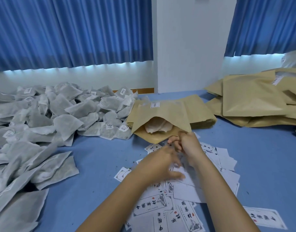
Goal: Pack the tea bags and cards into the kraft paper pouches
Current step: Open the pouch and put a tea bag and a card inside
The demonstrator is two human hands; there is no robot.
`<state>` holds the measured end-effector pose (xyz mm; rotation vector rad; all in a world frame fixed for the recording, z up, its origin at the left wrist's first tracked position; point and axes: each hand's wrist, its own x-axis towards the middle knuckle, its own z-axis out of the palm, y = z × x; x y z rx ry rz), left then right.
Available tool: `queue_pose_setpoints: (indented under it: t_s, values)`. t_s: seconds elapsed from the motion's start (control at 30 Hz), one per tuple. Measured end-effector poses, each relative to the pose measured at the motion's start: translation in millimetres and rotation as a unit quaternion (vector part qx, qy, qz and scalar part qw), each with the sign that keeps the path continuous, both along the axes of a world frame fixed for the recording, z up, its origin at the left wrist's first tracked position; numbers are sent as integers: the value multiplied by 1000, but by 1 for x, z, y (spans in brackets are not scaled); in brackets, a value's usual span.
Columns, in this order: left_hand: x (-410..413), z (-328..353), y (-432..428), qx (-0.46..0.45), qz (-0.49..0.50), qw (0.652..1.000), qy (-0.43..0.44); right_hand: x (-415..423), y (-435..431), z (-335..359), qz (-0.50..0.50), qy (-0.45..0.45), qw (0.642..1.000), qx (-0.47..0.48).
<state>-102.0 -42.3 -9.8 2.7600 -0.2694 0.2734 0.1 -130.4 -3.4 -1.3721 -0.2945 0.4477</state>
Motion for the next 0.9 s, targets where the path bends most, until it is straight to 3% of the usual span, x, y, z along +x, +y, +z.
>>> queue_pose_setpoints:
  t_s: [0.07,0.3,0.37,0.4,0.47,0.53,0.6,0.63,0.73,0.83,0.9]
  values:
    - [2,-13,0,44,5,994,102,1,-2,-1,6,7,1000,3]
    - [9,-10,-2,-70,16,994,78,9,-9,-3,-20,32,999,-2]
    - [3,-3,8,-90,44,995,-14,11,-10,-3,-27,44,999,5]
    - [2,2,14,-83,75,987,-112,12,-10,-3,-35,46,998,7]
    - [1,13,22,-47,153,935,-318,11,-8,-4,-48,39,998,0]
    - [8,19,24,27,192,904,-380,8,-5,-4,-45,31,998,-6]
    - [18,19,19,153,226,903,-331,6,-4,-3,-41,28,999,-8]
    - [22,18,16,204,253,908,-266,5,-4,-2,-41,26,999,-9]
    - [33,25,6,286,318,896,-119,0,-4,0,-29,23,999,-10]
    - [55,34,11,245,327,911,-51,-3,-5,3,-11,15,1000,-22]
    - [71,46,16,171,332,925,-67,-4,-6,5,7,11,999,-31]
